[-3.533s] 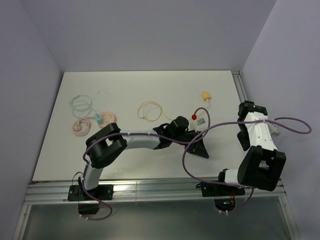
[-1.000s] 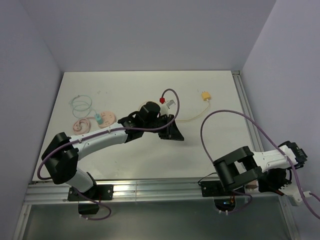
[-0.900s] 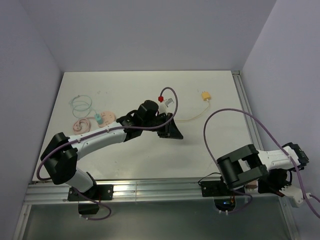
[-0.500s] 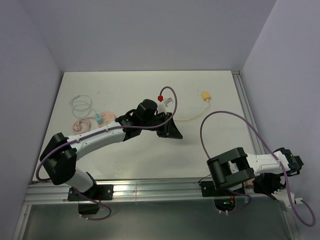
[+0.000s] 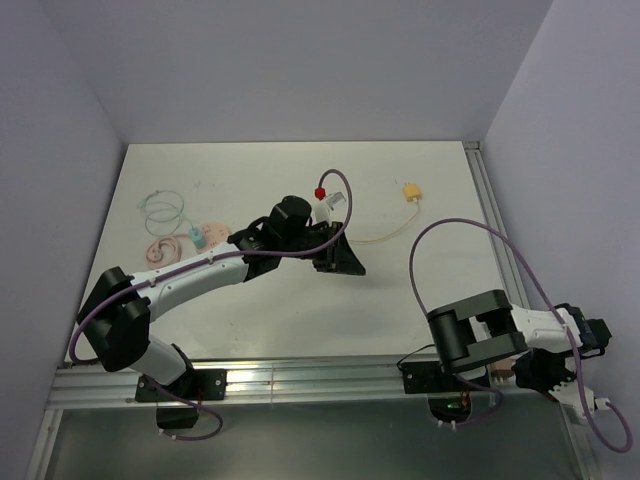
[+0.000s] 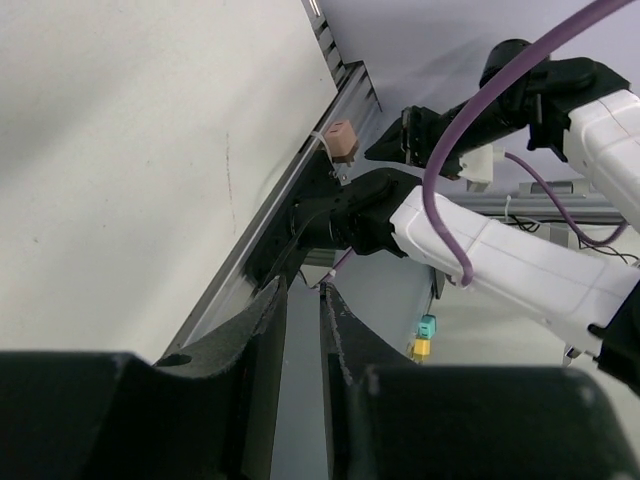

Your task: Insert the plug

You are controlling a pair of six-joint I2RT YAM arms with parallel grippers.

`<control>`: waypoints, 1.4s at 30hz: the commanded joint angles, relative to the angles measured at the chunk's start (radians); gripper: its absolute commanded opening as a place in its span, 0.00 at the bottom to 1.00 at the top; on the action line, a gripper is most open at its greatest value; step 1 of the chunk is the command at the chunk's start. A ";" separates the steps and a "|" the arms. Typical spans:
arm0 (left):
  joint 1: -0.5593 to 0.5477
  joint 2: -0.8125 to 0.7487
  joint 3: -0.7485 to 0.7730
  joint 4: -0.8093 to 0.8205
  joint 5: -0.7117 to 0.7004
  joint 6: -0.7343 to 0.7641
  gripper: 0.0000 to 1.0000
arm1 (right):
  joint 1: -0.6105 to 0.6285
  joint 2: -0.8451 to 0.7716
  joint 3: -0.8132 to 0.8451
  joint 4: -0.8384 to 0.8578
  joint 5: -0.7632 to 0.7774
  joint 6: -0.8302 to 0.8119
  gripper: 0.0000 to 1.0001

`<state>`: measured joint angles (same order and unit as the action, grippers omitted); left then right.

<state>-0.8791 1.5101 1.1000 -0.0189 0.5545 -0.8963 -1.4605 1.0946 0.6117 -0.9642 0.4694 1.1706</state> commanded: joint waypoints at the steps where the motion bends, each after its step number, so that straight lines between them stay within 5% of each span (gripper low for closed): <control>1: 0.003 0.010 0.029 0.053 0.024 -0.003 0.25 | -0.006 0.066 -0.017 0.071 0.008 -0.011 0.00; 12: 0.003 -0.002 0.023 0.073 0.027 -0.026 0.25 | 0.037 -0.010 -0.089 0.108 -0.057 0.041 0.00; 25: 0.006 -0.037 0.032 0.046 -0.011 -0.004 0.26 | 0.561 0.209 0.060 -0.001 -0.092 0.325 0.00; 42: 0.011 -0.045 -0.014 0.085 -0.053 -0.015 0.33 | 0.850 0.137 0.224 0.105 -0.054 -0.069 0.00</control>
<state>-0.8738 1.5024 1.0973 0.0200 0.5198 -0.9199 -0.6327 1.2793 0.7986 -0.8902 0.3710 1.2095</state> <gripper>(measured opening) 0.326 0.004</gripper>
